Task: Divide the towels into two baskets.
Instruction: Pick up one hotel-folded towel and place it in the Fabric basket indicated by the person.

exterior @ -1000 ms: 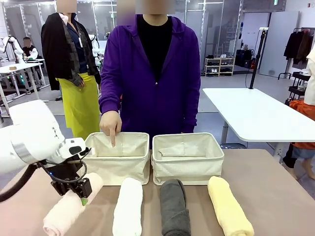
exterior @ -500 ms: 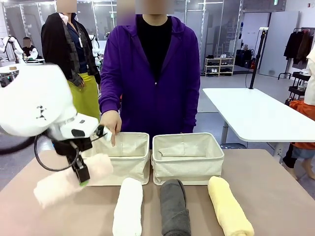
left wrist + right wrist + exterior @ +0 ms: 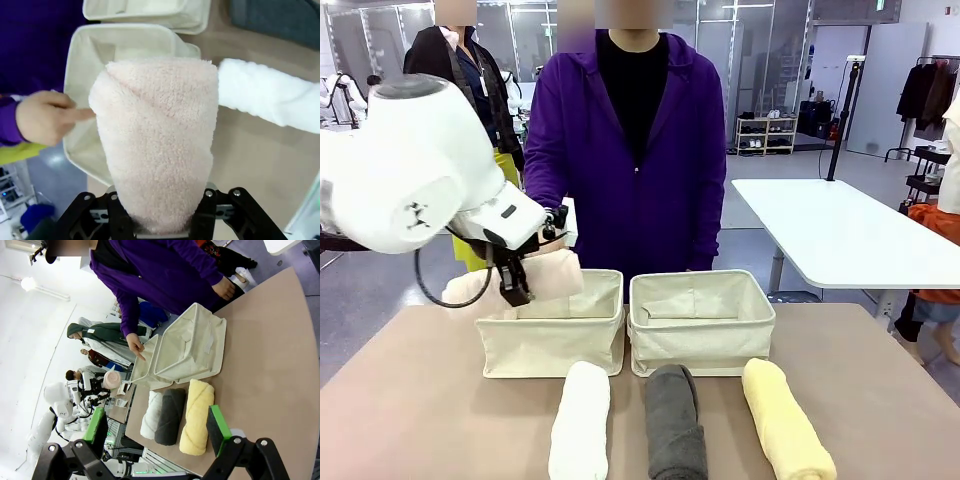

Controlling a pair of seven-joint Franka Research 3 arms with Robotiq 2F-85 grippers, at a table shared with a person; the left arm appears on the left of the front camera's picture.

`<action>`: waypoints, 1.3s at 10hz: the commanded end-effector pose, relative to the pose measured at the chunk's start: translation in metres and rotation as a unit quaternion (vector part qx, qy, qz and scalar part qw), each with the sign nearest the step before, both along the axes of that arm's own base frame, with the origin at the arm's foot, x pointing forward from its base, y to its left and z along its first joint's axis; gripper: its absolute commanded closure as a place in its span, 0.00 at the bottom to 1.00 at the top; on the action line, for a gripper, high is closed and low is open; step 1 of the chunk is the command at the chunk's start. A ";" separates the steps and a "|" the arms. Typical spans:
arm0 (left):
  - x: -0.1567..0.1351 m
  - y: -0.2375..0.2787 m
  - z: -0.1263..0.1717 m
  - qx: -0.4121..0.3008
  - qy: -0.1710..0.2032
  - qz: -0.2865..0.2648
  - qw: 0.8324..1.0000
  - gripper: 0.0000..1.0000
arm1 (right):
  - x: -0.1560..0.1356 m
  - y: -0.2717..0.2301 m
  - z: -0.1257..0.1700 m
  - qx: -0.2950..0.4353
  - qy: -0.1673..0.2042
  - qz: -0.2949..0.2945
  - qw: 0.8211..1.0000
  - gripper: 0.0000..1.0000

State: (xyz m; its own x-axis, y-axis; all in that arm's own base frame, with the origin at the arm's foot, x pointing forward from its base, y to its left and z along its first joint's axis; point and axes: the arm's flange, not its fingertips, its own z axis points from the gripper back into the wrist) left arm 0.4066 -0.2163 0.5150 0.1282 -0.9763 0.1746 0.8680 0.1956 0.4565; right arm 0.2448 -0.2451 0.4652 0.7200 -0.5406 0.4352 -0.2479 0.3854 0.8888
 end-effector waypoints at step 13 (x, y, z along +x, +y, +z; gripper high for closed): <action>0.130 -0.022 -0.070 0.082 -0.044 -0.108 0.990 0.63 | -0.002 0.000 0.003 0.002 -0.007 0.000 1.000 0.00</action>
State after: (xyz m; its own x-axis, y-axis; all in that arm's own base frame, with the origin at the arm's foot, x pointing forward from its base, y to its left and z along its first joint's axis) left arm 0.5241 -0.2328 0.4454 -0.0954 -0.9952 0.0230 0.8626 -0.0711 0.5009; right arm 0.2449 -0.2451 0.4652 0.7201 -0.5405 0.4351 -0.2478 0.3854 0.8889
